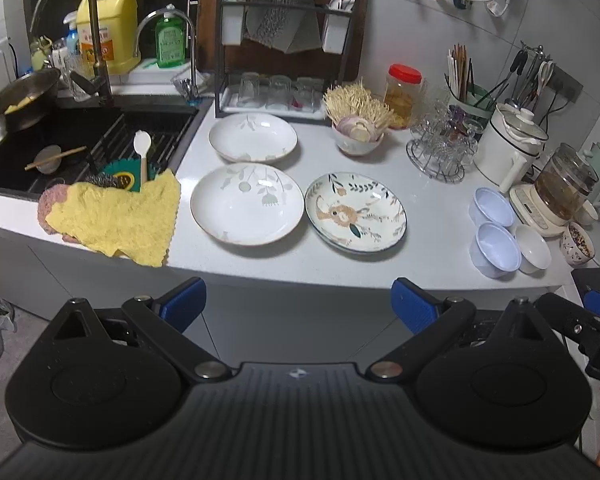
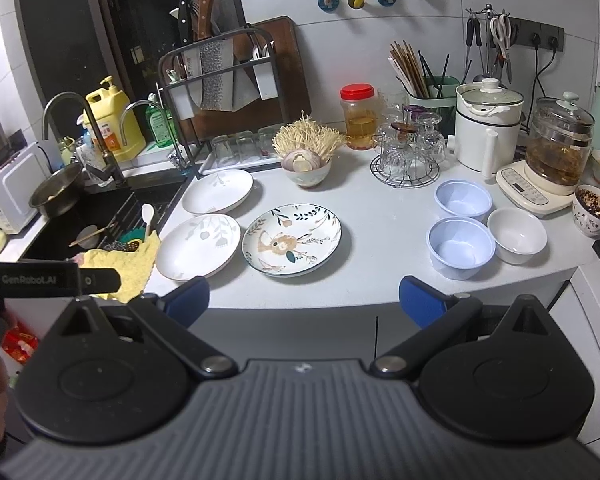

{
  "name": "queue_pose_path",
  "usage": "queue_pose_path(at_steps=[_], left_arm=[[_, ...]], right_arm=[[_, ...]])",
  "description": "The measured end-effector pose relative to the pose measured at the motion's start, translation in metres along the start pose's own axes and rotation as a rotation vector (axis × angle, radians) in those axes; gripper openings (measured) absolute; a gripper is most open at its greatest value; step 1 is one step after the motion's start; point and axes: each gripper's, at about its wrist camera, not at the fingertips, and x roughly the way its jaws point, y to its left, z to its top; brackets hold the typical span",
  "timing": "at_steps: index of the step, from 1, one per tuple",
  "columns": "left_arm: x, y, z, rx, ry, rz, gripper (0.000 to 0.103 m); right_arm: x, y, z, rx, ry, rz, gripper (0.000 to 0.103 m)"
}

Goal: Organize plates and bowls

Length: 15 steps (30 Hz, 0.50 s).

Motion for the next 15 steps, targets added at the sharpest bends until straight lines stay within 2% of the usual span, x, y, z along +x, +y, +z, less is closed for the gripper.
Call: queue_pose_path(at_steps=[6,11,15], left_arm=[[-0.003,-0.010,-0.001,0.004,-0.017,0.000,0.100],[0.003,-0.012,-0.005,-0.008,-0.002,0.026,0.100],[0.010,-0.014,-0.010,-0.025,0.011,0.038,0.100]], right_arm=[[-0.003,-0.009,-0.001,0.008,-0.019,0.013,0.103],[0.002,-0.015,-0.003,0.025,-0.016,0.021,0.103],[0.005,-0.016,-0.001,0.016,-0.049,0.019,0.103]])
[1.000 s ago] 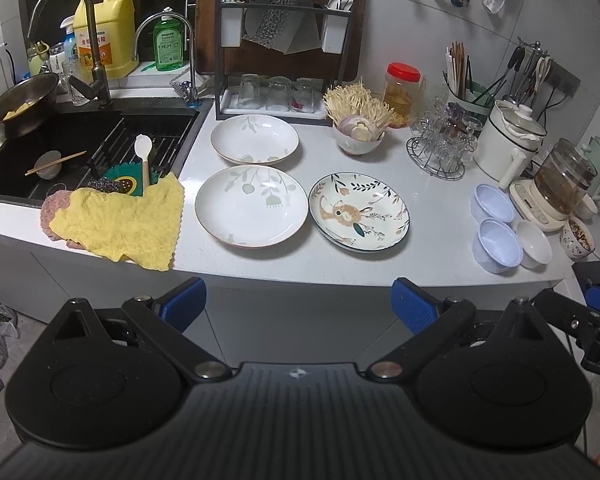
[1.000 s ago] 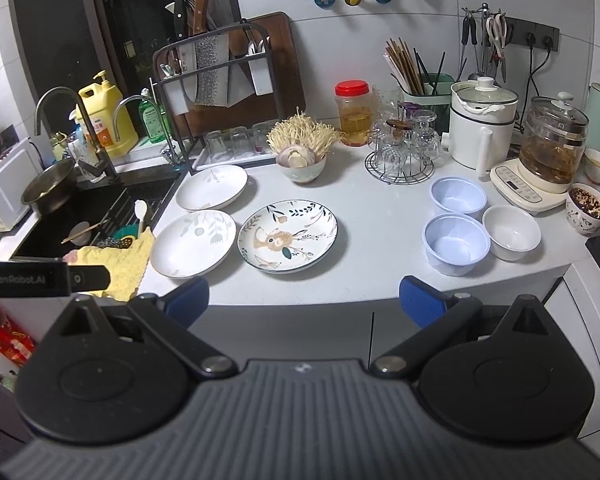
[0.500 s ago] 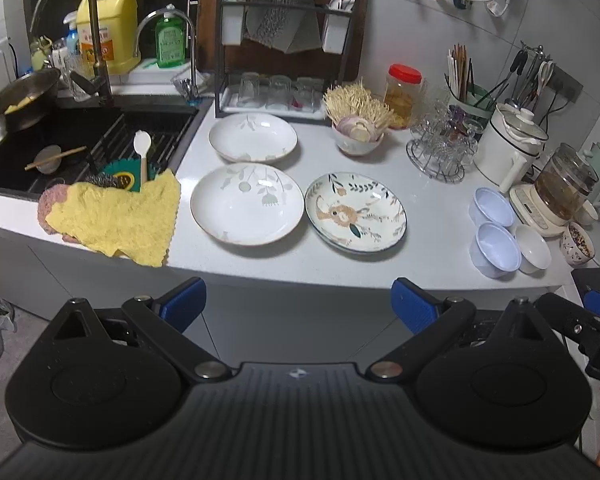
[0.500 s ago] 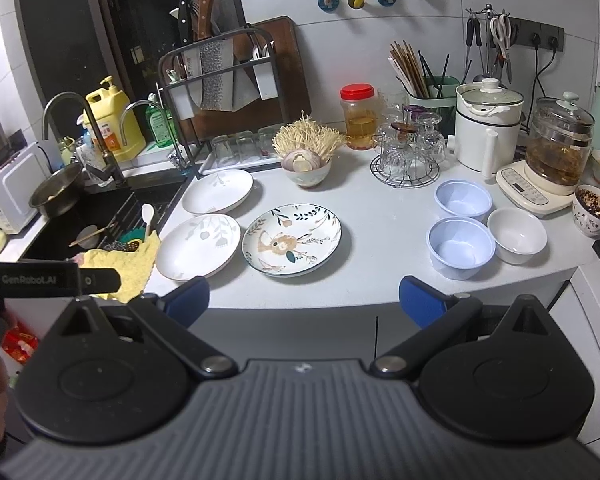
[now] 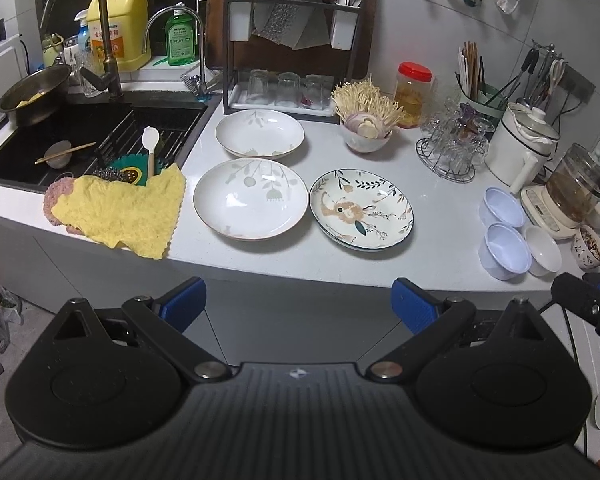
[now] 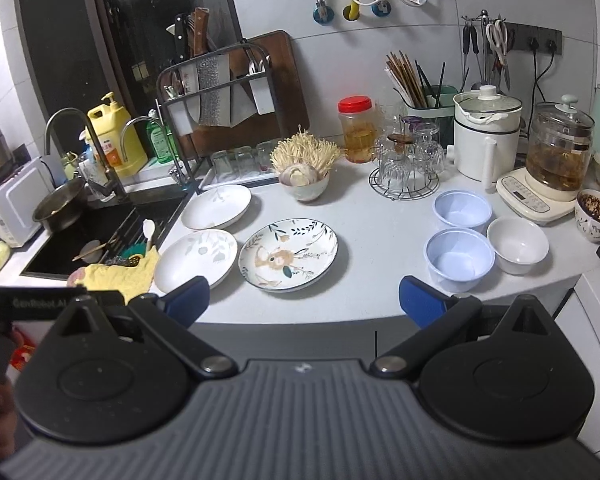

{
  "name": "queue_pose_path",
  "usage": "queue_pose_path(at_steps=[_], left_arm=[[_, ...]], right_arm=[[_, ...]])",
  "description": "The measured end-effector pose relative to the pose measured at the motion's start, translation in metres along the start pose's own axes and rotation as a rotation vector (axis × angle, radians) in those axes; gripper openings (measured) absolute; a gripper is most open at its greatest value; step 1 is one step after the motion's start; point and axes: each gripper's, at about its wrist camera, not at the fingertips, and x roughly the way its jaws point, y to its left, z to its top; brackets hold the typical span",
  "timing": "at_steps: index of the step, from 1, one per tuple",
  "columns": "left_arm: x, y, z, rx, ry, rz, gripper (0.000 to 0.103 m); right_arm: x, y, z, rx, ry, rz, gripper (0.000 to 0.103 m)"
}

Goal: Organize plates and bowls

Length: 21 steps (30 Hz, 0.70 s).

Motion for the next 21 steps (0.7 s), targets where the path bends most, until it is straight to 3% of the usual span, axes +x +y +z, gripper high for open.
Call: queue_pose_path(at_steps=[8,21], left_arm=[[0.010,-0.011,-0.006,-0.009,0.017,0.006,0.100],[0.034,-0.009,-0.006,0.013,0.049,-0.013,0.100]], right_arm=[[0.002,-0.011,0.002,-0.025,-0.009,0.070,0.103],[0.008,-0.010,-0.008,-0.003,-0.002,0.086,0.103]])
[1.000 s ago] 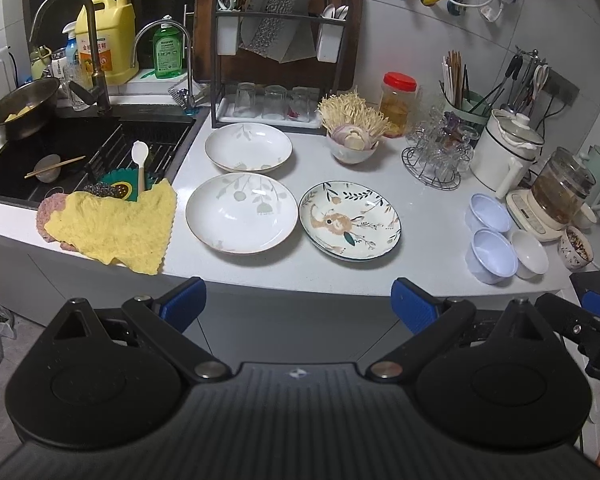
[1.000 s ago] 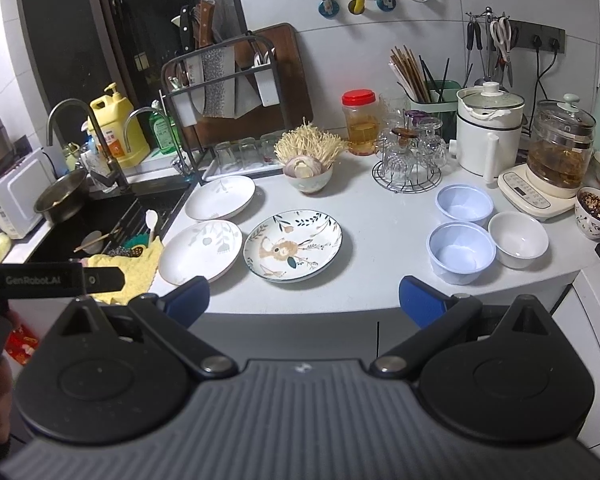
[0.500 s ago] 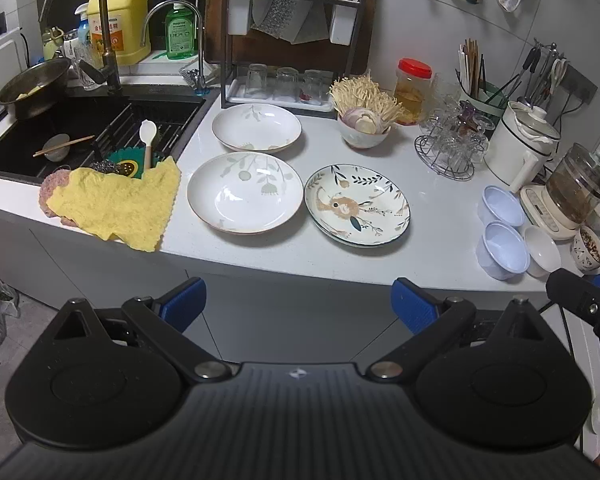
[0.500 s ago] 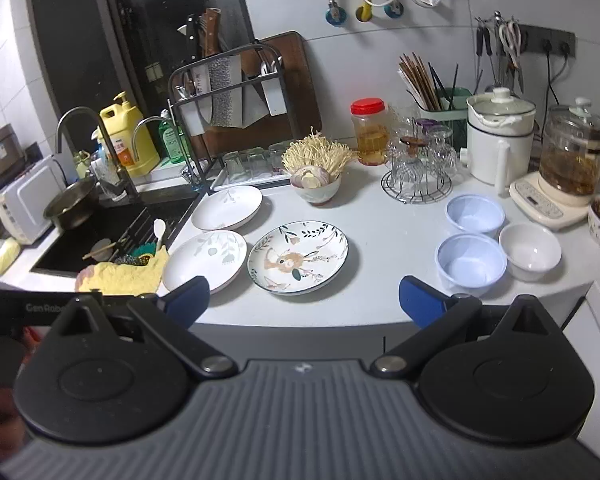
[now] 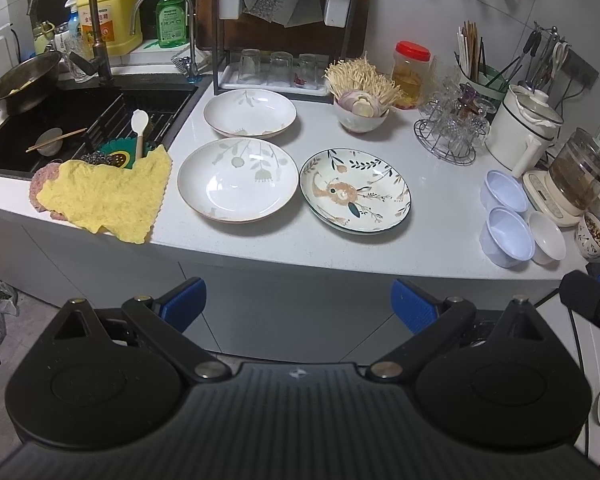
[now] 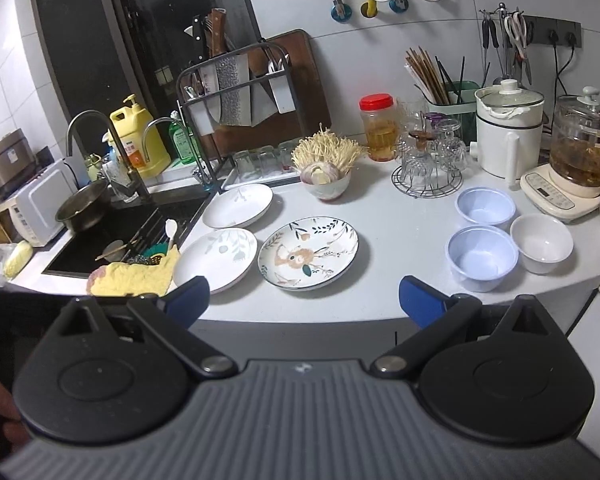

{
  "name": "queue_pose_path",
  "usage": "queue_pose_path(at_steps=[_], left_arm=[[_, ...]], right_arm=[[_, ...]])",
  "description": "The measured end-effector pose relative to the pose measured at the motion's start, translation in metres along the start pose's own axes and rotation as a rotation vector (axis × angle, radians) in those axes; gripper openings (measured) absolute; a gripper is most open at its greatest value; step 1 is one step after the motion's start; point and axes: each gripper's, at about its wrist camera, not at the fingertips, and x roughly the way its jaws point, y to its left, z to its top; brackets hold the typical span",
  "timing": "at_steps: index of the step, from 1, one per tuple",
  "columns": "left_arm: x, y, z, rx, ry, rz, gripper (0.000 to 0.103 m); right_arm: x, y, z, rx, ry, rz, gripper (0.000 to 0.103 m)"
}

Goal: Organize plates and bowls
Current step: 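Move both grippers toward the rim of the white leaf-pattern plate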

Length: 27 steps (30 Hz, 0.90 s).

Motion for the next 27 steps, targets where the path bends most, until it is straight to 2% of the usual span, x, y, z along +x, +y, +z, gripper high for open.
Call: queue_pose_path(at_steps=[7,24,27], left_arm=[[0.030,0.022,0.021,0.020,0.031,-0.047,0.100],[0.127,0.091,0.115,0.145,0.072,-0.188,0.100],[0.147,0.098,0.128,0.175,0.078,-0.177,0.100]], right_arm=[[0.021,0.024,-0.003,0.000,-0.017,-0.033,0.103],[0.119,0.076,0.015,0.101,0.006,-0.173,0.103],[0.139,0.083,0.017,0.111,0.017,-0.174,0.103]])
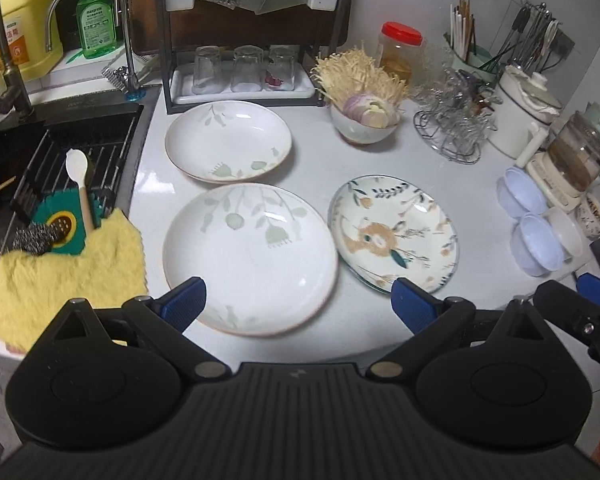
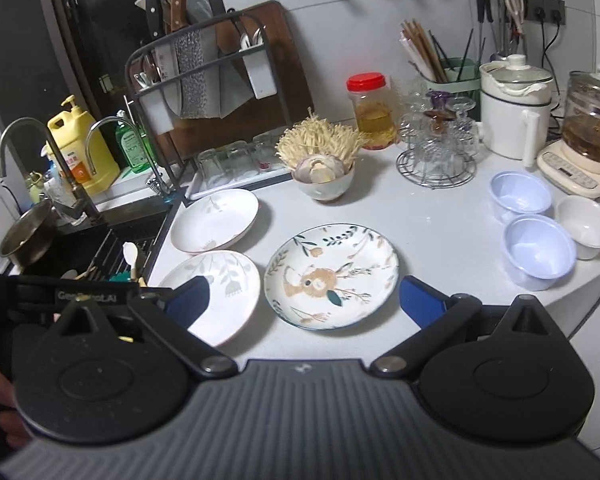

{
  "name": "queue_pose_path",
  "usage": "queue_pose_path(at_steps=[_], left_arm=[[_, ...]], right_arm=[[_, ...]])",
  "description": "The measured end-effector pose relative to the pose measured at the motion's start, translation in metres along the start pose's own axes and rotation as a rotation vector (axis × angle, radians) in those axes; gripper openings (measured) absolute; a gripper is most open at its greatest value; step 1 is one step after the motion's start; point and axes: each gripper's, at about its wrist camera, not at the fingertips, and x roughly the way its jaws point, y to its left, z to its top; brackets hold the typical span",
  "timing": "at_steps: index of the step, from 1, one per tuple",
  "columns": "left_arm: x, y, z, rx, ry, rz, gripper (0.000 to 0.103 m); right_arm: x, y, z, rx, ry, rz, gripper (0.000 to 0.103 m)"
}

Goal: Organize plates and bowls
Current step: 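Move both grippers toward the rim of the white leaf-pattern plate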

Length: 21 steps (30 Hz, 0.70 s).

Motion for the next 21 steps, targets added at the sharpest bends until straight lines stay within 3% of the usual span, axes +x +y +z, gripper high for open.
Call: queue_pose_path(at_steps=[10,15,21], left_arm=[[0.062,0.059,0.035,0.035,0.060,-0.038,0.100],[0.090,0.096,0.042,0.000,0.087,-0.085,0.100],[0.119,0.125,0.044,-0.001,0.103,-0.138,0.100]], right_arm=[[0.068,0.029,-0.001,0.101,0.064,-0.041,0.103],[0.102,0.044,-0.008,0.166,0.116,0.019,0.100],[0.139,0.061,-0.022,0.208,0.200,0.021,0.085]])
